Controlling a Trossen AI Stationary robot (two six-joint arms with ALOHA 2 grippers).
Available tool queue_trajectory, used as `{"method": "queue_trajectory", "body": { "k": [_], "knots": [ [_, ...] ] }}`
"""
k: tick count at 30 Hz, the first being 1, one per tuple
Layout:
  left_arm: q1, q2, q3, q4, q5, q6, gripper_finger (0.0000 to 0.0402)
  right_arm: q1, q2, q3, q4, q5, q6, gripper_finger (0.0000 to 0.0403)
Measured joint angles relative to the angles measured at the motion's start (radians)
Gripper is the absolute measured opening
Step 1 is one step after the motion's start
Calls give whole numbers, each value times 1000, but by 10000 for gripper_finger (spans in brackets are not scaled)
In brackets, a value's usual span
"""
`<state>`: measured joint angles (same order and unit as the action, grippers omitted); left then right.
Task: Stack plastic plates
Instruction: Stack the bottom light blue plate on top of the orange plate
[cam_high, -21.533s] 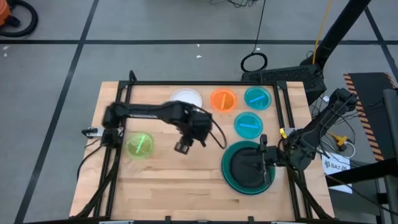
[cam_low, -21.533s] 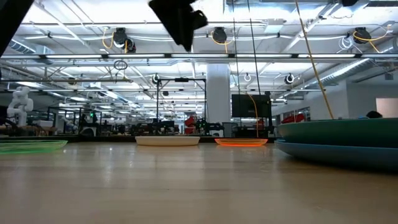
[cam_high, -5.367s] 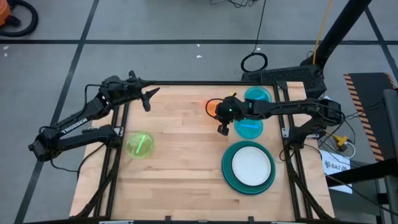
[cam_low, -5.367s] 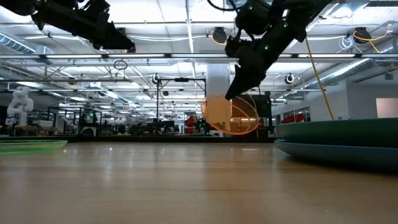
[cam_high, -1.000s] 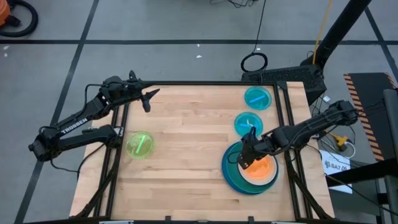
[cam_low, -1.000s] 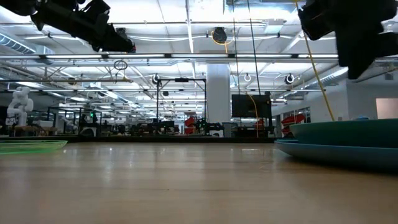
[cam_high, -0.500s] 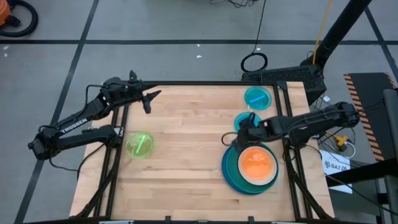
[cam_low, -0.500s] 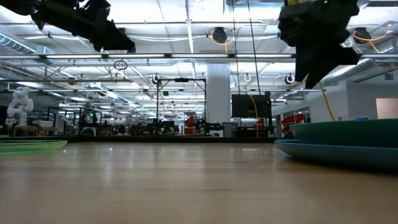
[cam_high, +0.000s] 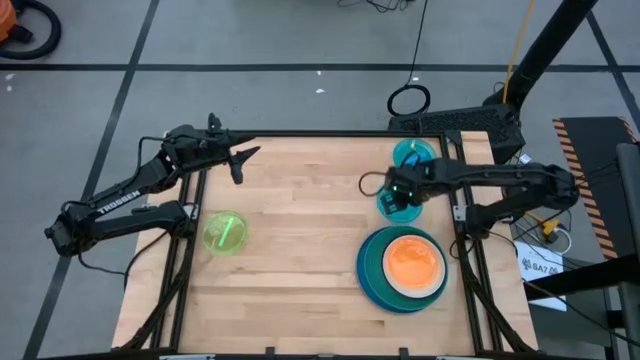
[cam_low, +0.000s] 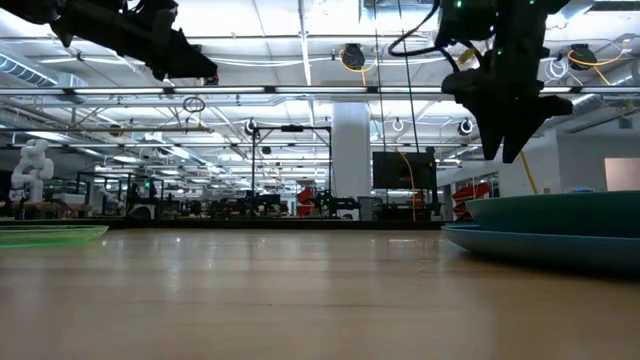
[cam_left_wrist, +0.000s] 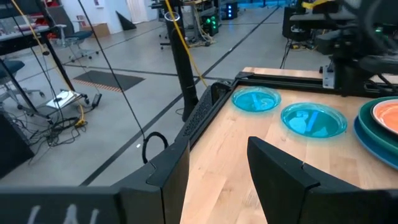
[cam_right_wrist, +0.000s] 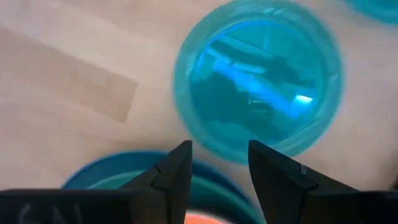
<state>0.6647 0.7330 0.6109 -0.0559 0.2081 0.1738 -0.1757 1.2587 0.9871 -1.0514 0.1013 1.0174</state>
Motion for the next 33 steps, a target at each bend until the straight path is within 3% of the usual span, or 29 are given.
{"method": "queue_trajectory", "body": {
  "k": [17,33],
  "knots": [
    [0,0,0,0,0,24,170,-378,21,-23,1,-28,-303,148],
    [0,0,0,-3,0,38,170,-485,174,-123,77,-52,-405,148]
  ]
}}
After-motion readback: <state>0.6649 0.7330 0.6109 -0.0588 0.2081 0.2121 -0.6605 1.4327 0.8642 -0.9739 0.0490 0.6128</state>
